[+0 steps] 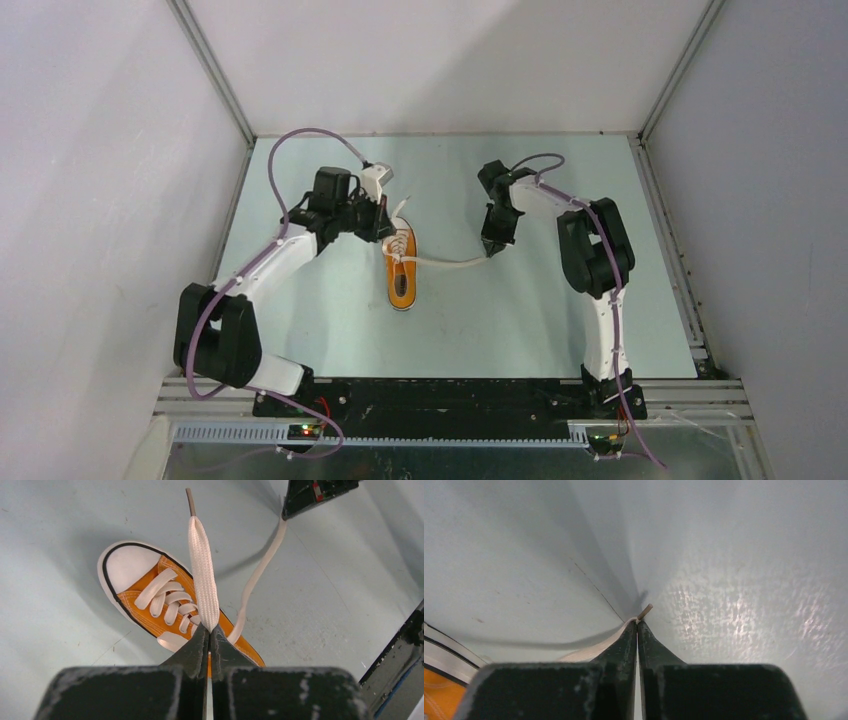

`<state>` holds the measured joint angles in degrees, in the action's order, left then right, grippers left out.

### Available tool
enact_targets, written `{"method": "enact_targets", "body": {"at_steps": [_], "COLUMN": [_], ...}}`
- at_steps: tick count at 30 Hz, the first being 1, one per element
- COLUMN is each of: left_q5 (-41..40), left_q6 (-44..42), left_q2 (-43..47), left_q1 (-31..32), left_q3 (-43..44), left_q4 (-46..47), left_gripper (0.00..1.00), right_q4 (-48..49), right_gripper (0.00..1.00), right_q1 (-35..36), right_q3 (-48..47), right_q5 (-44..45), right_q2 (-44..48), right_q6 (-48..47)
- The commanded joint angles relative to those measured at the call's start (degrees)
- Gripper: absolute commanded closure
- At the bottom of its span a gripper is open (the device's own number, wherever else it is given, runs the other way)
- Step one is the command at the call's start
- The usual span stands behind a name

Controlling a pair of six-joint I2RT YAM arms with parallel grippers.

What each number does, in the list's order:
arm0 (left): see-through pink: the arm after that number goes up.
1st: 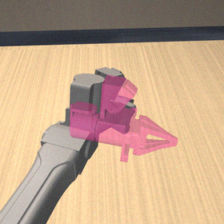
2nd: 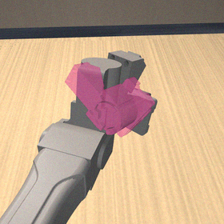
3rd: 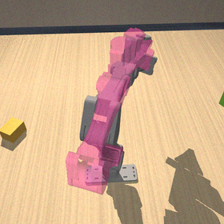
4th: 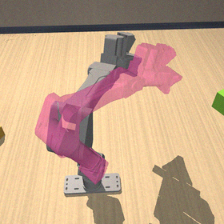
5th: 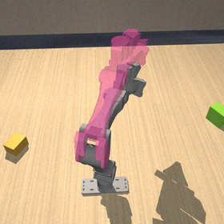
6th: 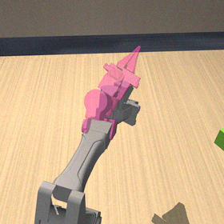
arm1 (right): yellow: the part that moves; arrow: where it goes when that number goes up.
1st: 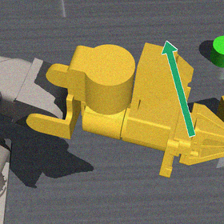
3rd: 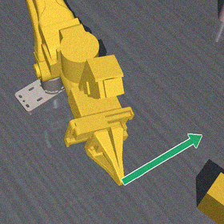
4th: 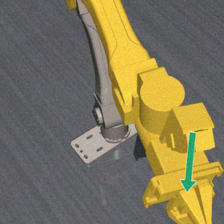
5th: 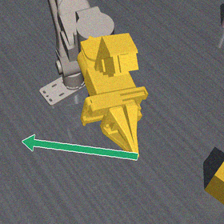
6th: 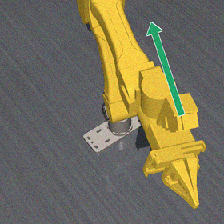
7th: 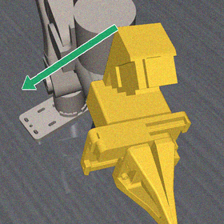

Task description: Tie the shoes

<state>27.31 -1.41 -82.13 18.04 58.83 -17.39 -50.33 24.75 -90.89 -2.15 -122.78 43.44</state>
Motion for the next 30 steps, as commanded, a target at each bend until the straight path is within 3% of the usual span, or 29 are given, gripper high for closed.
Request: {"method": "enact_targets", "body": {"at_steps": [1, 8, 14, 19, 26, 30], "left_q5": [4.1, 13.37, 16.38, 17.55, 20.87, 24.41], "left_q6": [-3.44, -15.94, -19.51, -19.99, -18.26, -19.2], "left_q2": [1.88, -3.01, -9.89, -13.74, -14.98, -18.19], "left_q1": [0.46, -0.45, -2.61, -3.01, -3.18, -3.26], "left_q3": [-0.03, 4.36, 12.9, 17.38, 17.11, 19.16], "left_q4": [-2.01, -12.85, -19.85, -21.03, -16.19, -19.14], "left_gripper": [1.0, 1.0, 1.0, 1.0, 0.96, 0.95], "right_q4": [7.84, 20.26, 36.77, 39.99, 42.72, 41.74], "right_gripper": [1.0, 1.0, 1.0, 1.0, 1.0, 1.0], "right_q1": [-0.43, -1.87, -2.28, -1.01, 1.89, 2.84], "right_q3": [-1.06, -5.53, 1.95, 1.91, -2.42, -6.28], "right_q5": [4.28, -11.72, -31.6, -47.19, -51.9, -53.12], "right_q2": [-5.12, 5.54, 16.24, 18.11, 15.1, 12.67], "right_q6": [-10.46, -27.31, -34.78, -38.83, -37.25, -36.69]}}
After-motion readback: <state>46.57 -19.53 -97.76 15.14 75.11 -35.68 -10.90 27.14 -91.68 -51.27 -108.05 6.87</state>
